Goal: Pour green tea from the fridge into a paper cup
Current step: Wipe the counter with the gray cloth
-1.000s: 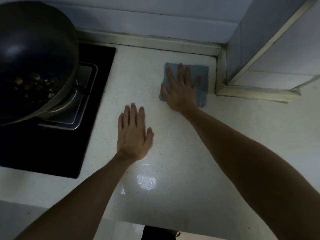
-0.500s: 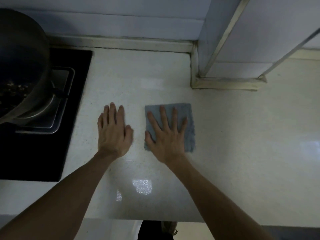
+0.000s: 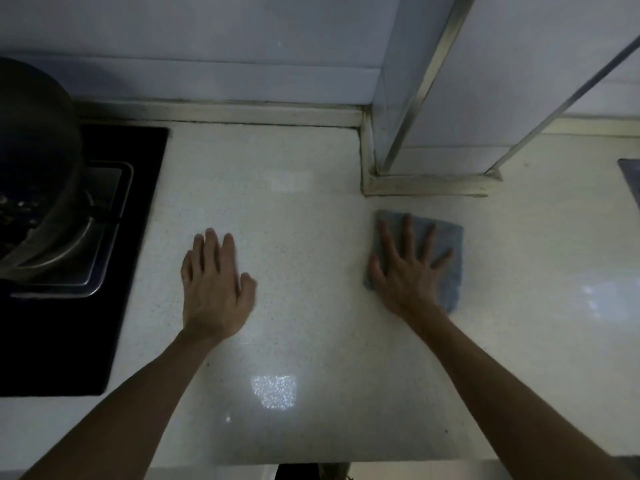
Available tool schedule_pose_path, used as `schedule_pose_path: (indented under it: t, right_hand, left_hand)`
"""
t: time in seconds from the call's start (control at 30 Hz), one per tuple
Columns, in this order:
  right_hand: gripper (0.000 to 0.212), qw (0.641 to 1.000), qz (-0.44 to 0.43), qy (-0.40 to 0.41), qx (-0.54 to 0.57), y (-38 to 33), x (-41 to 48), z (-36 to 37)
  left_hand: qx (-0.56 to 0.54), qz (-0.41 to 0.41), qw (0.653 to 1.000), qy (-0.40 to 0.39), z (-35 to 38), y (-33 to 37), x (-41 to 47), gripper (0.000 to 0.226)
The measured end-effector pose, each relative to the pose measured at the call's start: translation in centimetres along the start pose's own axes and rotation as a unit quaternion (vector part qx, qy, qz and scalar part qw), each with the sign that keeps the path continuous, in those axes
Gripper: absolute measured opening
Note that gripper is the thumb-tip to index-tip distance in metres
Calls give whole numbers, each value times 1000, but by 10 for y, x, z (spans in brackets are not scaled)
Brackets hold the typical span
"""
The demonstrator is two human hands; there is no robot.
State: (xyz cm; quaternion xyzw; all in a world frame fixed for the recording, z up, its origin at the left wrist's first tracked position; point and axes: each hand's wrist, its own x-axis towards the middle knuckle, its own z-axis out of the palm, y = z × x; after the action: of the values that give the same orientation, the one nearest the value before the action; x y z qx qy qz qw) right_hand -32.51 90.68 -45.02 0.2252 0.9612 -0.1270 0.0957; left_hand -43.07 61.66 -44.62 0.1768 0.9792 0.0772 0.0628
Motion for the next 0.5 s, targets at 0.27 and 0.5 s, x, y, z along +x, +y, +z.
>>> schedule_pose_path:
  t: [0.27, 0.5]
  right_hand:
    - [75, 988, -142, -22, -59, -127, 27, 22]
    - [69, 975, -220, -1, -34, -123, -49, 43]
  left_hand:
    - [-8, -4, 1000, -2, -2, 1, -1, 73]
    - [-13, -3, 1000, -1, 0, -2, 0, 65]
